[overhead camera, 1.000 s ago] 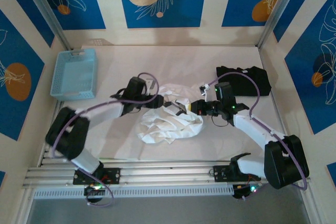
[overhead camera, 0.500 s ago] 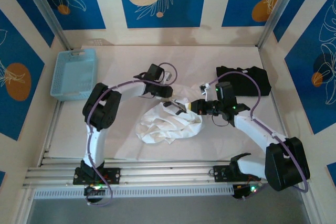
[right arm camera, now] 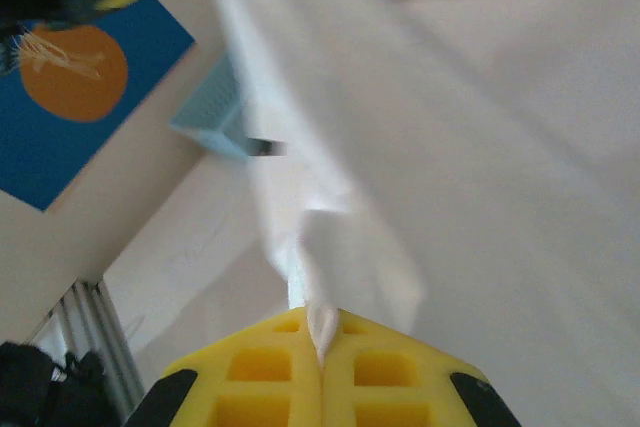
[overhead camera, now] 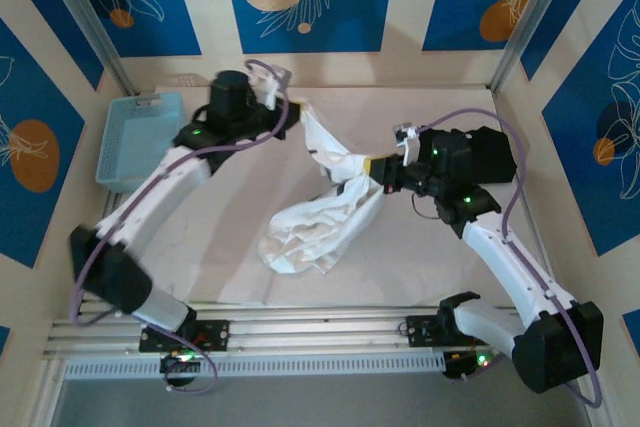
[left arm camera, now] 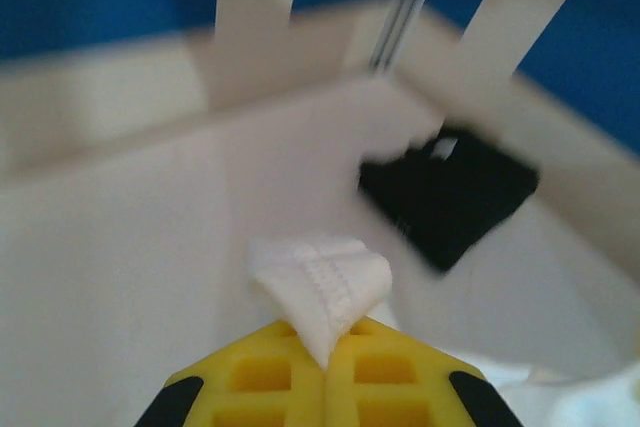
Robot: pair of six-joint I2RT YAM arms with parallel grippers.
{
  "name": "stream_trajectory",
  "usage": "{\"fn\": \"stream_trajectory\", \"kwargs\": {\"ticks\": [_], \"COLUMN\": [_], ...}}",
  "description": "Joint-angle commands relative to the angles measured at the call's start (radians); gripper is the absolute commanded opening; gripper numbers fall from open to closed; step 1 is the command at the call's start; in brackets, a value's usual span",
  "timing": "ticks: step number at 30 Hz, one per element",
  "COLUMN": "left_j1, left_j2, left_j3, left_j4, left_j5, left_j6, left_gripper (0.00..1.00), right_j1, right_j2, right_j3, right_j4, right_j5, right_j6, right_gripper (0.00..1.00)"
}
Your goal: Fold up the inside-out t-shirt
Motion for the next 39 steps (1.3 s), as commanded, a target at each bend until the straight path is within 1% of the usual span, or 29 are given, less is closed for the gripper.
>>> {"fn": "stream_trajectory", "kwargs": {"ticks": [1, 5, 7, 9, 13, 16, 19, 21, 24, 28, 31, 34, 37, 39], "left_j1": [0.014, 0.031, 0.033, 0.034, 0.034, 0.034, 0.035, 0.035, 0.036, 0.038, 0.042, 0.050, 0.072, 0.100], "left_j2": [-0.120, -0.204, -0.211, -0.203, -0.162, -0.121, -0.099, -0.101, -0.114, -0.129, -0.133, -0.135, -0.151, -0.177], "left_j3": [0.014, 0.107, 0.165, 0.232, 0.331, 0.406, 0.457, 0.455, 0.439, 0.413, 0.389, 0.330, 0.235, 0.133], "left_j4": [0.041, 0.003, -0.034, -0.072, -0.125, -0.176, -0.218, -0.227, -0.247, -0.268, -0.281, -0.280, -0.279, -0.264], "left_j5": [-0.039, -0.097, -0.132, -0.147, -0.174, -0.227, -0.264, -0.273, -0.309, -0.393, -0.419, -0.456, -0.582, -0.663], "left_j6": [0.005, 0.025, 0.044, 0.062, 0.091, 0.126, 0.140, 0.141, 0.151, 0.187, 0.205, 0.214, 0.239, 0.254], "left_gripper": [0.00, 0.00, 0.00, 0.00, 0.00, 0.00, 0.00, 0.00, 0.00, 0.00, 0.00, 0.00, 0.00, 0.00], "right_j1": [-0.004, -0.004, -0.003, -0.004, 0.006, 0.007, 0.007, 0.006, 0.002, 0.004, 0.012, 0.037, 0.092, 0.155], "right_j2": [-0.020, 0.003, 0.026, 0.048, 0.059, 0.064, 0.066, 0.070, 0.076, 0.099, 0.110, 0.135, 0.209, 0.282], "right_j3": [0.116, 0.234, 0.295, 0.341, 0.356, 0.388, 0.456, 0.509, 0.554, 0.634, 0.692, 0.675, 0.625, 0.583], "right_j4": [0.020, -0.036, -0.086, -0.135, -0.169, -0.210, -0.265, -0.297, -0.304, -0.353, -0.396, -0.375, -0.359, -0.348], "right_j5": [0.055, 0.092, 0.079, 0.054, 0.021, 0.027, 0.075, 0.109, 0.110, 0.033, 0.001, -0.024, -0.051, -0.063], "right_j6": [-0.056, -0.048, -0.051, -0.051, -0.049, -0.064, -0.098, -0.122, -0.132, -0.160, -0.185, -0.168, -0.138, -0.125], "right_gripper": [0.00, 0.00, 0.00, 0.00, 0.00, 0.00, 0.00, 0.00, 0.00, 0.00, 0.01, 0.03, 0.05, 0.06]}}
